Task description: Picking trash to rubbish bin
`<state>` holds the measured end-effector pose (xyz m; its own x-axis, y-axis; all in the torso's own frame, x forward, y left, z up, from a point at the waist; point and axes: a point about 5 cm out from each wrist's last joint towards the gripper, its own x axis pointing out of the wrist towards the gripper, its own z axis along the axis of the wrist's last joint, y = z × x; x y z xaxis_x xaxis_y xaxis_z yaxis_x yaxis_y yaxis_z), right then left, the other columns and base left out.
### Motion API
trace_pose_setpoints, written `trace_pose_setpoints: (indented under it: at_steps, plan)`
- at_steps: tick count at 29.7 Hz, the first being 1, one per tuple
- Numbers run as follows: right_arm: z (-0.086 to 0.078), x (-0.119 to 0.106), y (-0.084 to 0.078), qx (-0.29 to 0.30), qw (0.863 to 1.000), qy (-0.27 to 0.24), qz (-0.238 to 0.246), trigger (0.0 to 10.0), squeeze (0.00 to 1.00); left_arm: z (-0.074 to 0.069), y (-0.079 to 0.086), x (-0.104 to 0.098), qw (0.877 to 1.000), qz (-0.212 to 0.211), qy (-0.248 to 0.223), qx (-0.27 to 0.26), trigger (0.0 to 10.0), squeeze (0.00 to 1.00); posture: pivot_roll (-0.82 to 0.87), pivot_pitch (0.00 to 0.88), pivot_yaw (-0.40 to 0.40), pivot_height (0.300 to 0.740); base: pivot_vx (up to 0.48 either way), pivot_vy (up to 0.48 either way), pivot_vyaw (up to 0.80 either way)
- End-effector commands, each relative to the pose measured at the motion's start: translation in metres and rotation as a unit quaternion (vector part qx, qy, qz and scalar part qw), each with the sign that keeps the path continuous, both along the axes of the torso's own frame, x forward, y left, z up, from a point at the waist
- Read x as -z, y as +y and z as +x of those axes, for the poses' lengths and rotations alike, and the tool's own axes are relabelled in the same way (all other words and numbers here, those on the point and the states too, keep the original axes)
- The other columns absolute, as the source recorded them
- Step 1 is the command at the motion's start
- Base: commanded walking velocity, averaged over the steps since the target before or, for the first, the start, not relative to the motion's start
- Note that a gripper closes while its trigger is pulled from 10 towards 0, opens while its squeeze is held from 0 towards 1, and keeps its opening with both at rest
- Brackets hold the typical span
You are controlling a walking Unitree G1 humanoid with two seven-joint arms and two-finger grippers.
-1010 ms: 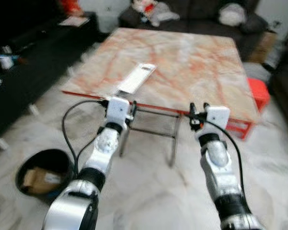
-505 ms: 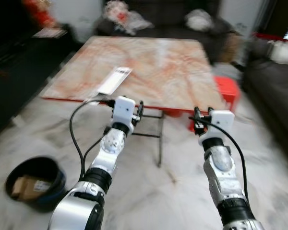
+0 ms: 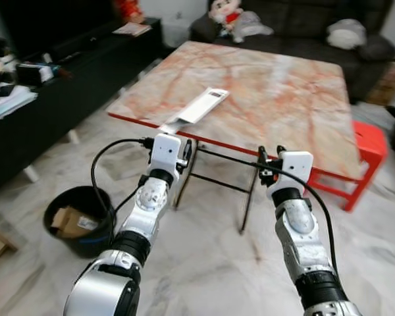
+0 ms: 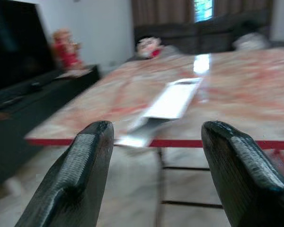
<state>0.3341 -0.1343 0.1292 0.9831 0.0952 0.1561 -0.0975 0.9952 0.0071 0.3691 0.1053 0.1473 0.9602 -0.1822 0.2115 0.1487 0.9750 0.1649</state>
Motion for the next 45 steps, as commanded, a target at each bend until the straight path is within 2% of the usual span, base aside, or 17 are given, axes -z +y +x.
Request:
trace_pose_setpoints:
  at_steps: [1,13,19,28,33,45]
  plan:
    - [-0.001,-0.001,-0.011,0.014,1.0,-0.001,-0.002,10.0,0.0,-0.001,-0.012,-0.003,1.0,-0.008,-0.002,0.012,10.0,0.0,0.05,0.048,-0.031,0.74,0.304,0.0,0.0]
    - [0.0,-0.003,-0.009,0.013,1.0,-0.002,0.01,10.0,0.0,0.0,-0.01,-0.006,1.0,-0.011,-0.006,0.008,10.0,0.0,0.06,0.049,-0.034,0.74,0.299,0.0,0.0]
    - [-0.001,-0.004,-0.005,0.001,1.0,-0.009,0.001,10.0,0.0,0.0,-0.011,-0.007,1.0,-0.012,-0.008,0.01,10.0,0.0,0.06,0.049,-0.033,0.74,0.299,0.0,0.0]
    - [-0.001,-0.003,-0.002,-0.005,1.0,-0.008,-0.004,10.0,0.0,0.001,-0.011,-0.008,1.0,-0.012,-0.01,0.011,10.0,0.0,0.06,0.048,-0.034,0.74,0.3,0.0,0.75]
    - [-0.001,-0.003,-0.003,-0.001,1.0,-0.007,0.011,10.0,0.0,0.001,-0.011,-0.008,1.0,-0.012,-0.01,0.011,10.0,0.0,0.06,0.049,-0.035,0.74,0.3,0.0,0.0]
    - [-0.002,-0.003,0.001,-0.016,1.0,-0.011,-0.009,10.0,0.0,0.001,-0.011,-0.009,1.0,-0.013,-0.011,0.01,10.0,0.0,0.06,0.053,-0.035,0.74,0.299,0.0,0.14]
